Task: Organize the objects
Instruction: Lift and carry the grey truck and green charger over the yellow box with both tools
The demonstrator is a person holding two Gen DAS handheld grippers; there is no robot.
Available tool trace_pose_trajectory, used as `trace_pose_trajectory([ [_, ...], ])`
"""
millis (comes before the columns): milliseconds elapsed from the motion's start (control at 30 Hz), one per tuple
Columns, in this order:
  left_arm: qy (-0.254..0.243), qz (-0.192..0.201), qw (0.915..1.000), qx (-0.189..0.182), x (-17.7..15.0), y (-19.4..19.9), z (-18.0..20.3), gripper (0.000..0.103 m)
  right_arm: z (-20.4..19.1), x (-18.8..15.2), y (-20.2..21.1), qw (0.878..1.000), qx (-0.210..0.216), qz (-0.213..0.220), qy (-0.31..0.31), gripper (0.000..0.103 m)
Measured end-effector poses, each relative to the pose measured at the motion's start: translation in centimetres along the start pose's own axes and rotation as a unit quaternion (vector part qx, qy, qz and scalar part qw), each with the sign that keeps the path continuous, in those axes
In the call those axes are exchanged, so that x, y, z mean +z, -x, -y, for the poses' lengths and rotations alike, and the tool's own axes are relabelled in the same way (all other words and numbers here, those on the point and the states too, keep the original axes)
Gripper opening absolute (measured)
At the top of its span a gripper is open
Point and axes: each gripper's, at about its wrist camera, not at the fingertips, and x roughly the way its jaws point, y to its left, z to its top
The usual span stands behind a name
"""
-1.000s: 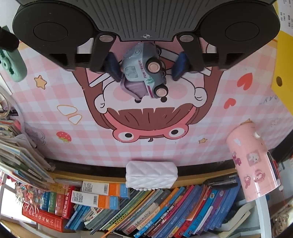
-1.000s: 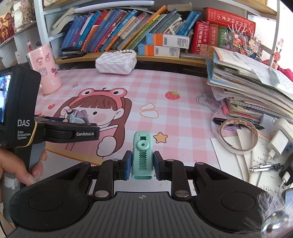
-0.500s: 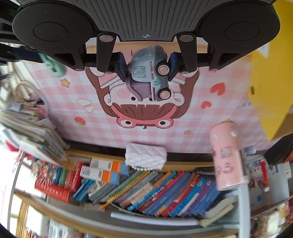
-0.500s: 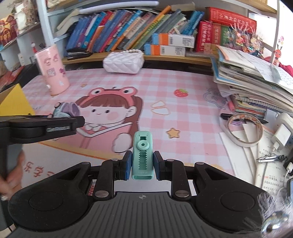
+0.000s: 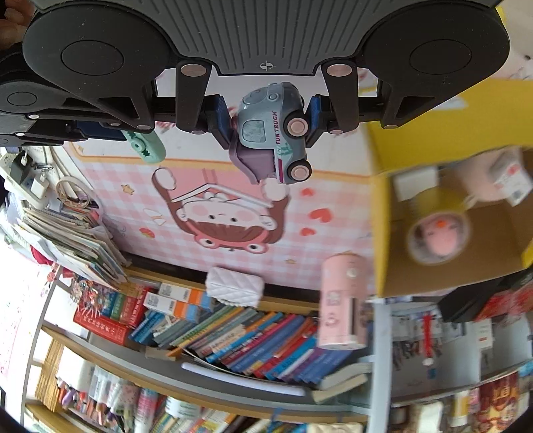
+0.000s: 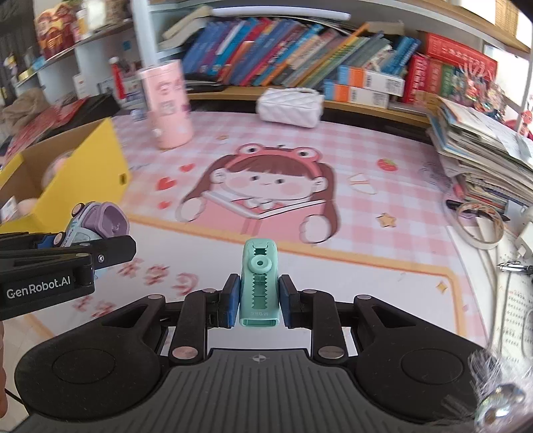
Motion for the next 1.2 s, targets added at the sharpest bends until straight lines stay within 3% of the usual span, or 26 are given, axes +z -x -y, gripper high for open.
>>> trace_pose_trajectory([
  [533,0.056,0.001,0.9974,0.046,-5.3,8.5,-9.5,0.042,-12.2,-4.5,3.7,0.997,0.047,-0.017,0.059,0.023],
  [1200,0.06,0.03,0.9953,0.07,-8.2,14.6,-14.2,0.042,-19.4,-7.2,6.2,0.994,0.077,-0.004,0.073,0.023],
])
